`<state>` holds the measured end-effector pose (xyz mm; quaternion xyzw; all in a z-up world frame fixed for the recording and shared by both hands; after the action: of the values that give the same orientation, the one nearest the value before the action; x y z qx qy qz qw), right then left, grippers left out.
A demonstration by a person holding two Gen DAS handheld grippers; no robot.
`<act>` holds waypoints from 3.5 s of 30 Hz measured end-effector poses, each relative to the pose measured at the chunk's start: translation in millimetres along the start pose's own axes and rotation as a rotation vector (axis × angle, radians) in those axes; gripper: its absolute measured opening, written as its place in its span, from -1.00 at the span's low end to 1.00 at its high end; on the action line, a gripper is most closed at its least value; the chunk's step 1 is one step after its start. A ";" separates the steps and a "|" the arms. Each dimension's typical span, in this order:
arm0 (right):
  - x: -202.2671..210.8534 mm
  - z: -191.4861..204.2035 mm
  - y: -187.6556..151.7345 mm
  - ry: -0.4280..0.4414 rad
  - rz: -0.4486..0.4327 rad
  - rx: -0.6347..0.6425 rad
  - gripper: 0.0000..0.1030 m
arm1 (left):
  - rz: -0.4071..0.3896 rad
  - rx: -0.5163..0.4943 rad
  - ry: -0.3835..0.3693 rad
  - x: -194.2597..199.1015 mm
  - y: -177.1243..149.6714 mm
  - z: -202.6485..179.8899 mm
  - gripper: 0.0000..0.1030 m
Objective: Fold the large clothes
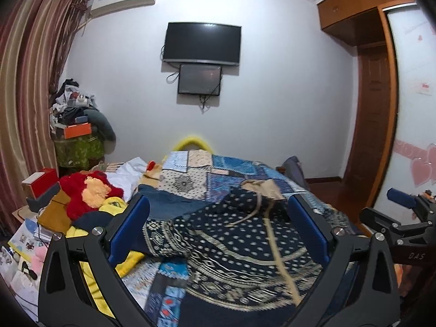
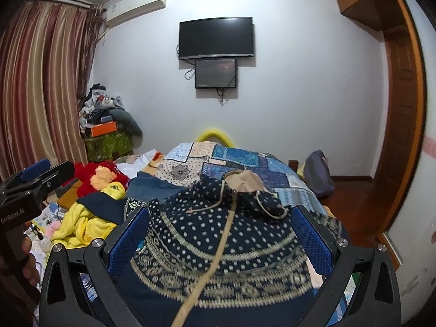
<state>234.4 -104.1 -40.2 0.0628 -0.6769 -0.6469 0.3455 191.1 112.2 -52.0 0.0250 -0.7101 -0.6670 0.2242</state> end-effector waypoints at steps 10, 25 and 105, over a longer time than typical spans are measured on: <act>-134.4 -29.9 -4.5 0.025 0.150 0.003 1.00 | 0.177 -0.007 0.103 -130.7 -22.8 68.5 0.98; -244.4 -109.7 -126.2 0.050 0.473 -0.220 1.00 | 0.619 0.194 0.070 -252.0 -191.0 165.7 0.98; -231.0 -67.9 -91.4 0.187 0.543 -0.057 1.00 | 0.595 -0.238 -0.050 -237.8 -119.4 -9.8 0.21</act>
<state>412.7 -51.9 -218.6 -0.0709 -0.6158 -0.5408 0.5687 376.6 169.5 -234.2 -0.2265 -0.6085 -0.6510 0.3933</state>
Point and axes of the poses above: each gripper's, at about its wrist camera, not at the fingertips, and x roughly against the way its jaws point, z to its left, y to its top, the point moved 8 cm from there along -x, roughly the way its jaws point, and after that the axes turned 13 degrees about y, right-handed, at the moved point
